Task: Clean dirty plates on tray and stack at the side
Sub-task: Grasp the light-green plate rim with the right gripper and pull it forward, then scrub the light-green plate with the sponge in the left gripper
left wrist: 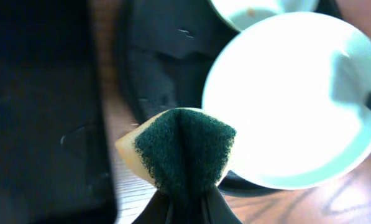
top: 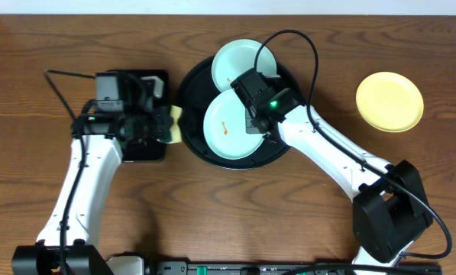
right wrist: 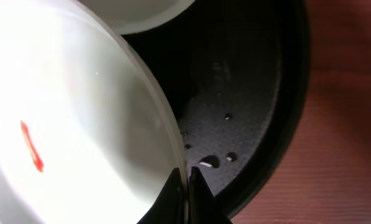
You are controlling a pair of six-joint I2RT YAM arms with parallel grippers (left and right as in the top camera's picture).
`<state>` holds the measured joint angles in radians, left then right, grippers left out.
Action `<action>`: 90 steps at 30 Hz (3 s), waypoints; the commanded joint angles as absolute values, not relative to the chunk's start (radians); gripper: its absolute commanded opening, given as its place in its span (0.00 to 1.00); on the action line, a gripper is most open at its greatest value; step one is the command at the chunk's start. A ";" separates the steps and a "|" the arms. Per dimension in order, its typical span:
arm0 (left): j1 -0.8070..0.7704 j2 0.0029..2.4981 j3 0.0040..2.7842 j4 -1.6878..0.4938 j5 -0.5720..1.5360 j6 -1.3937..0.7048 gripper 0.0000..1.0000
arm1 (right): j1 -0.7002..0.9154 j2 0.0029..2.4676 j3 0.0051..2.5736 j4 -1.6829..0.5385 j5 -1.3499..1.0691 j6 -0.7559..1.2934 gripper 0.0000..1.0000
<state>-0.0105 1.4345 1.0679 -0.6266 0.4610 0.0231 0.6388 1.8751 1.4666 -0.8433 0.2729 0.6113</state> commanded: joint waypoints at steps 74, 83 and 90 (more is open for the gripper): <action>-0.481 1.679 0.883 -0.128 0.137 -0.361 0.08 | 0.573 1.904 1.387 -0.820 0.152 0.702 0.01; -0.481 1.680 0.870 -0.117 0.137 -0.361 0.08 | 0.573 1.904 1.387 -0.819 0.152 0.702 0.01; -0.481 1.687 0.870 -0.090 0.091 -0.361 0.08 | 0.573 1.904 1.387 -0.819 0.152 0.702 0.01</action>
<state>-0.4847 1.6665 0.8753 -0.1005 0.1318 -0.3580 0.5926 1.8938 1.3911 -0.8207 0.1493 0.6964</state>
